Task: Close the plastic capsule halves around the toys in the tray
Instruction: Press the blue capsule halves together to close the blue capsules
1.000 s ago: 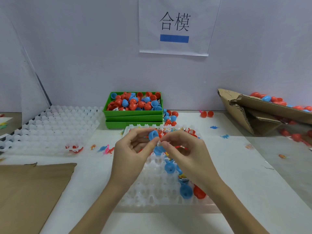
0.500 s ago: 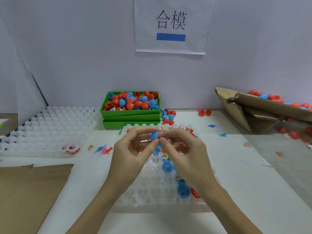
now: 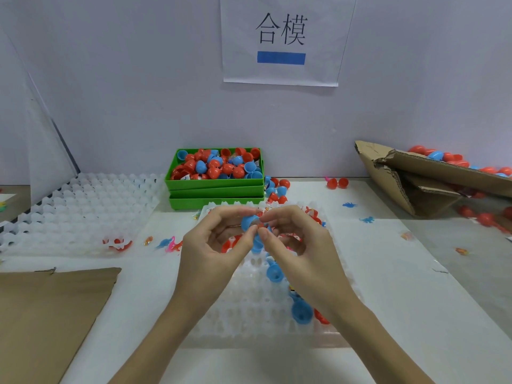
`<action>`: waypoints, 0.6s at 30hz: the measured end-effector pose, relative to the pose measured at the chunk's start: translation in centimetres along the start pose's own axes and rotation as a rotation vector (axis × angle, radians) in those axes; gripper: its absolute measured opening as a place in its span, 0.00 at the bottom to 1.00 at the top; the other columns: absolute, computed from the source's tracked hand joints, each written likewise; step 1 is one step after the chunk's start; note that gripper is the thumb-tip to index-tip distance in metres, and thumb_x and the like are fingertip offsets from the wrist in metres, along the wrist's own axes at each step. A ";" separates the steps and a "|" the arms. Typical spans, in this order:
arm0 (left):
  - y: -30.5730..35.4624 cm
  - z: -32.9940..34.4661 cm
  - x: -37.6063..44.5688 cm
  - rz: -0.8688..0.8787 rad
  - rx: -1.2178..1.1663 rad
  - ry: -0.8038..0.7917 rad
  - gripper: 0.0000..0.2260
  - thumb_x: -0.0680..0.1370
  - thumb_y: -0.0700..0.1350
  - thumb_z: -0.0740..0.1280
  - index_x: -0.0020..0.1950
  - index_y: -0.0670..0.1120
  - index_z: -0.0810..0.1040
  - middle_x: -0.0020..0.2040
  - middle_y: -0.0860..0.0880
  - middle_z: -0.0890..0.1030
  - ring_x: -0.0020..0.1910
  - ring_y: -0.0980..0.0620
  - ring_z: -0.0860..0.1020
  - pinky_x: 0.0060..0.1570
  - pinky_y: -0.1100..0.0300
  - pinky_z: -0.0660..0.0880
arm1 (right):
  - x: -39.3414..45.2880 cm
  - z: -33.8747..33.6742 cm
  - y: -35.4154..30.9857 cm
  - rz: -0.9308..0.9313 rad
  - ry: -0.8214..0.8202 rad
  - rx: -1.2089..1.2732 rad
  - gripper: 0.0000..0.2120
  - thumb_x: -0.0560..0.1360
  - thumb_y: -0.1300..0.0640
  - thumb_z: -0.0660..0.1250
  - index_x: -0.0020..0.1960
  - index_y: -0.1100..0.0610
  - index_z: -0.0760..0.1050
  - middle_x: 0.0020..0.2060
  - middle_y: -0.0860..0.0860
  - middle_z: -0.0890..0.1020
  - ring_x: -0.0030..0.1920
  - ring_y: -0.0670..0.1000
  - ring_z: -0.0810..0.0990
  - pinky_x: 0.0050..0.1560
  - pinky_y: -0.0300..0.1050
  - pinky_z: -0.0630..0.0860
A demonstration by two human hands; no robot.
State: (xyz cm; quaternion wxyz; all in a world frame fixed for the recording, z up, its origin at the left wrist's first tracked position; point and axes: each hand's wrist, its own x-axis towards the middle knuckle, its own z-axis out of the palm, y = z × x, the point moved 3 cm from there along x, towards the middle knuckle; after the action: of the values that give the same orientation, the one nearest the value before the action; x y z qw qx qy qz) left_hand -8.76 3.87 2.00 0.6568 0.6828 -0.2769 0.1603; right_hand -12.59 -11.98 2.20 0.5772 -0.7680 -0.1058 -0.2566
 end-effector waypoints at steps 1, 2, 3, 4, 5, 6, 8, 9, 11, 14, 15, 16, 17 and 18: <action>0.0 0.0 0.0 0.000 0.000 -0.002 0.12 0.76 0.46 0.73 0.59 0.50 0.84 0.55 0.55 0.86 0.57 0.51 0.85 0.54 0.64 0.81 | 0.0 0.0 -0.1 -0.010 0.000 -0.015 0.08 0.78 0.56 0.73 0.55 0.48 0.80 0.48 0.42 0.84 0.51 0.49 0.84 0.49 0.41 0.83; 0.0 0.0 0.0 -0.001 0.001 -0.004 0.12 0.76 0.46 0.73 0.59 0.50 0.84 0.55 0.55 0.86 0.57 0.51 0.85 0.55 0.64 0.81 | 0.0 -0.1 -0.1 -0.025 0.003 -0.034 0.07 0.78 0.56 0.73 0.55 0.49 0.80 0.48 0.43 0.84 0.51 0.49 0.84 0.49 0.41 0.82; 0.0 0.1 -0.1 -0.004 0.003 -0.003 0.12 0.76 0.46 0.73 0.59 0.50 0.84 0.55 0.55 0.86 0.57 0.50 0.85 0.55 0.63 0.81 | 0.0 -0.1 -0.3 -0.044 0.009 -0.055 0.07 0.78 0.56 0.73 0.55 0.49 0.81 0.48 0.43 0.84 0.50 0.49 0.84 0.49 0.40 0.82; 0.0 0.1 -0.1 -0.007 0.002 0.000 0.12 0.76 0.46 0.73 0.59 0.50 0.84 0.55 0.55 0.86 0.57 0.50 0.85 0.55 0.63 0.81 | -0.1 -0.2 -0.4 -0.064 0.018 -0.074 0.07 0.77 0.56 0.73 0.55 0.51 0.81 0.48 0.43 0.84 0.50 0.49 0.84 0.49 0.39 0.82; 0.0 0.1 -0.1 -0.010 0.001 0.005 0.12 0.76 0.46 0.73 0.60 0.50 0.84 0.55 0.55 0.86 0.57 0.51 0.85 0.54 0.63 0.82 | -0.1 -0.3 -0.5 -0.084 0.027 -0.093 0.07 0.77 0.56 0.74 0.55 0.51 0.81 0.48 0.44 0.84 0.50 0.48 0.83 0.49 0.37 0.81; -0.1 0.0 -0.1 -0.014 0.000 0.011 0.13 0.76 0.46 0.73 0.60 0.50 0.84 0.55 0.55 0.86 0.57 0.51 0.85 0.54 0.63 0.82 | -0.1 -0.3 -0.7 -0.101 0.036 -0.113 0.07 0.77 0.56 0.74 0.55 0.52 0.81 0.49 0.44 0.84 0.50 0.48 0.83 0.49 0.35 0.81; -0.2 0.0 -0.2 -0.020 0.001 0.013 0.13 0.76 0.45 0.73 0.61 0.50 0.84 0.56 0.56 0.87 0.57 0.52 0.85 0.54 0.63 0.82 | -0.2 -0.2 -0.9 -0.131 0.056 -0.168 0.08 0.76 0.56 0.75 0.55 0.53 0.82 0.49 0.45 0.83 0.50 0.46 0.82 0.48 0.32 0.79; -0.2 0.1 -0.2 -0.019 0.005 0.007 0.13 0.76 0.43 0.73 0.61 0.49 0.84 0.56 0.56 0.87 0.57 0.52 0.85 0.55 0.62 0.82 | -0.3 -0.1 -1.0 -0.145 0.066 -0.191 0.09 0.76 0.56 0.75 0.55 0.54 0.82 0.49 0.45 0.83 0.50 0.46 0.82 0.48 0.31 0.78; -0.2 0.2 -0.3 -0.008 0.005 -0.015 0.14 0.78 0.38 0.73 0.63 0.48 0.84 0.57 0.56 0.87 0.58 0.53 0.85 0.56 0.62 0.82 | -0.4 0.1 -1.0 -0.150 0.084 -0.186 0.09 0.76 0.56 0.75 0.56 0.54 0.82 0.50 0.46 0.83 0.50 0.46 0.81 0.48 0.32 0.78; 0.2 0.2 -0.3 0.025 -0.028 -0.064 0.14 0.81 0.36 0.70 0.66 0.45 0.83 0.61 0.54 0.85 0.63 0.53 0.83 0.58 0.65 0.79 | -0.3 0.0 -0.9 -0.092 0.119 -0.088 0.12 0.75 0.56 0.75 0.58 0.52 0.79 0.50 0.41 0.82 0.52 0.46 0.83 0.49 0.35 0.81; 0.4 0.2 -0.3 0.038 -0.028 -0.078 0.14 0.81 0.37 0.69 0.66 0.44 0.83 0.62 0.54 0.85 0.64 0.53 0.82 0.59 0.66 0.79 | -0.3 -0.1 -0.8 -0.081 0.128 -0.067 0.14 0.75 0.56 0.75 0.59 0.52 0.78 0.50 0.39 0.82 0.52 0.45 0.83 0.50 0.34 0.81; 0.5 0.3 -0.4 0.045 -0.032 -0.087 0.14 0.81 0.38 0.69 0.67 0.44 0.82 0.62 0.53 0.85 0.65 0.52 0.81 0.59 0.66 0.79 | -0.3 -0.1 -0.8 -0.078 0.129 -0.060 0.14 0.75 0.56 0.76 0.59 0.52 0.77 0.50 0.39 0.82 0.52 0.45 0.83 0.50 0.34 0.80; 0.6 0.4 -0.4 0.045 -0.040 -0.090 0.14 0.81 0.39 0.69 0.67 0.44 0.82 0.62 0.53 0.85 0.65 0.51 0.81 0.59 0.65 0.79 | -0.3 -0.1 -0.8 -0.078 0.128 -0.062 0.14 0.75 0.57 0.76 0.58 0.52 0.78 0.51 0.40 0.82 0.53 0.45 0.83 0.50 0.33 0.80; 0.7 0.6 -0.4 0.041 -0.044 -0.083 0.14 0.81 0.40 0.70 0.66 0.45 0.82 0.62 0.53 0.85 0.65 0.51 0.82 0.58 0.65 0.79 | -0.3 -0.1 -0.9 -0.078 0.128 -0.061 0.13 0.75 0.57 0.76 0.58 0.52 0.78 0.51 0.41 0.82 0.53 0.45 0.83 0.50 0.33 0.80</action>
State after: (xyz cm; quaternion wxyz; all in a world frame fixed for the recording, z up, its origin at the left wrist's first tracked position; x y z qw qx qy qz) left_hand -9.55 3.41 2.25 0.6563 0.6683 -0.3213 0.1392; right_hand -13.28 -11.75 2.77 0.5487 -0.7626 -0.0905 -0.3305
